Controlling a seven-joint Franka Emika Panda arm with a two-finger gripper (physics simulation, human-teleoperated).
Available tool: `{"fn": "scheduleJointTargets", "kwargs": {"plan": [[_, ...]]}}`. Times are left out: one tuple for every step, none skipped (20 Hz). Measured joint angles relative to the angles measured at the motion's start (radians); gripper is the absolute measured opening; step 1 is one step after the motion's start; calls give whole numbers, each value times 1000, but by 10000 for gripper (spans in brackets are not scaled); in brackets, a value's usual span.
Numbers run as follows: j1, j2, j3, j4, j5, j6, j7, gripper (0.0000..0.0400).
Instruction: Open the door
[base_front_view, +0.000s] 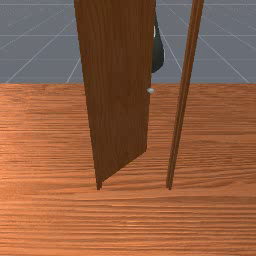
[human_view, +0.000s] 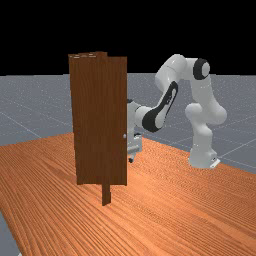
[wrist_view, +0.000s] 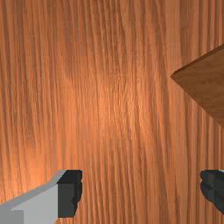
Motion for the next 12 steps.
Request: {"fn": "scheduleJointTargets", "kwargs": {"plan": [[0,0,0,0,0,0,0,243],[0,0,0,0,0,0,0,148],[0,0,0,0,0,0,0,90],[0,0,0,0,0,0,0,54],[0,0,0,0,0,0,0,33],[0,-28,-1,-57,-1,97,3,20],[1,-51,-2,-94,-3,133,5,12],[1,-86,-3,-147,-7,145,6,7],[2,-141,-6,-229,-13,174,9,4],[2,-214,-8,-333,-22,203,14,3],[-15,-275,3,-396,107,131,-108,2],[-6,-351,-11,-494,86,157,-94,1]]}}
